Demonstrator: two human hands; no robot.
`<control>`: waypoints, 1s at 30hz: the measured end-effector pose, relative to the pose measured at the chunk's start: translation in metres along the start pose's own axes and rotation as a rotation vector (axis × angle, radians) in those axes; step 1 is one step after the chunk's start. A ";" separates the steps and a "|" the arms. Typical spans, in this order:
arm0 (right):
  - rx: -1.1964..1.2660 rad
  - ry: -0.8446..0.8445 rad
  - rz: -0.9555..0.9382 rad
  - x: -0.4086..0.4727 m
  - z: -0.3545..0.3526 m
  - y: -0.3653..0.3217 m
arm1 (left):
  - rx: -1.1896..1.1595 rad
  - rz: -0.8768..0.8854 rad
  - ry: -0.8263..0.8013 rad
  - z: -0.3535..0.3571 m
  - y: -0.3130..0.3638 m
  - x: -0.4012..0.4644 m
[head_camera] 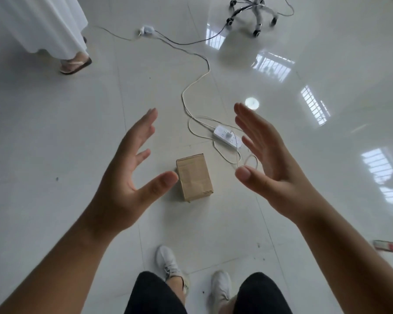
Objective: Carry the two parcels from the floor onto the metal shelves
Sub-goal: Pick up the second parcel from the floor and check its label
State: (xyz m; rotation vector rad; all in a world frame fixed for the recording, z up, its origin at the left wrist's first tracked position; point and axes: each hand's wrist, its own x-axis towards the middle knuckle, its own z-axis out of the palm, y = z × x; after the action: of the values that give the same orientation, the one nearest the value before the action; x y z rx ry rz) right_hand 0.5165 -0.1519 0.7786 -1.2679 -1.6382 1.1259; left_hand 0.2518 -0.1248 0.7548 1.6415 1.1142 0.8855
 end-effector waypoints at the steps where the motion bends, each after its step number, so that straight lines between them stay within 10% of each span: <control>1: 0.000 -0.001 0.012 0.008 -0.001 0.016 | -0.013 -0.018 0.003 0.003 -0.015 0.009; 30: -0.074 -0.116 0.284 0.093 0.119 0.686 | 0.059 -0.387 0.194 0.242 -0.636 0.088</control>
State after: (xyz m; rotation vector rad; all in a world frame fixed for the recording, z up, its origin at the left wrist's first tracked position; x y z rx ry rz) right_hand 0.5919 -0.0035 0.0966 -1.5449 -1.6314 1.3407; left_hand 0.3277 -0.0149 0.0814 1.3401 1.5418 0.7723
